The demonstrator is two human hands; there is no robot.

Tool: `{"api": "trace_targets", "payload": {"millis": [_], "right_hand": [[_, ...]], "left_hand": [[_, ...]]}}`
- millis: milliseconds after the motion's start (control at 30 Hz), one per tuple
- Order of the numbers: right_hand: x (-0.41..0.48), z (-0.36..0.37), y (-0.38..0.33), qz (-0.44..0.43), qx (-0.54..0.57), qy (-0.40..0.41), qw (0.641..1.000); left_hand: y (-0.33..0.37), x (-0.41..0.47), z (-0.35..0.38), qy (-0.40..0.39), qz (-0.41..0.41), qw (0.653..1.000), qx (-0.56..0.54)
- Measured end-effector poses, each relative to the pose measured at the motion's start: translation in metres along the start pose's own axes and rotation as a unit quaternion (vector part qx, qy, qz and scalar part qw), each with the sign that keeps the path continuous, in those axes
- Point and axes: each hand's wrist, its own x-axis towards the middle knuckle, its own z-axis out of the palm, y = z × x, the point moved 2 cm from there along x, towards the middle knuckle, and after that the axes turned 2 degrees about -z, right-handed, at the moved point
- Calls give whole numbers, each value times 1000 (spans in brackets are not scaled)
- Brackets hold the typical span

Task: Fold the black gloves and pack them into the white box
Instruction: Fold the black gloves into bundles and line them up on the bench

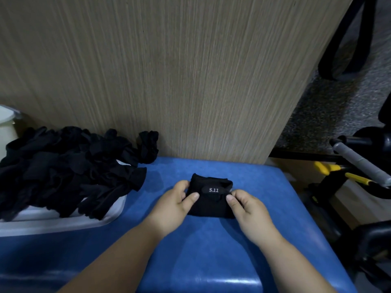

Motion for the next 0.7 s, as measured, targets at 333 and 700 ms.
{"api": "trace_targets", "payload": {"millis": [333,700], "right_hand": [[1,8,-10,35,-46,55,997],[5,14,-21,47,-114,37,992]], "left_hand": [[-3,4,10,71,-26,988,131],[5,-6,11,166,95,951,242]]}}
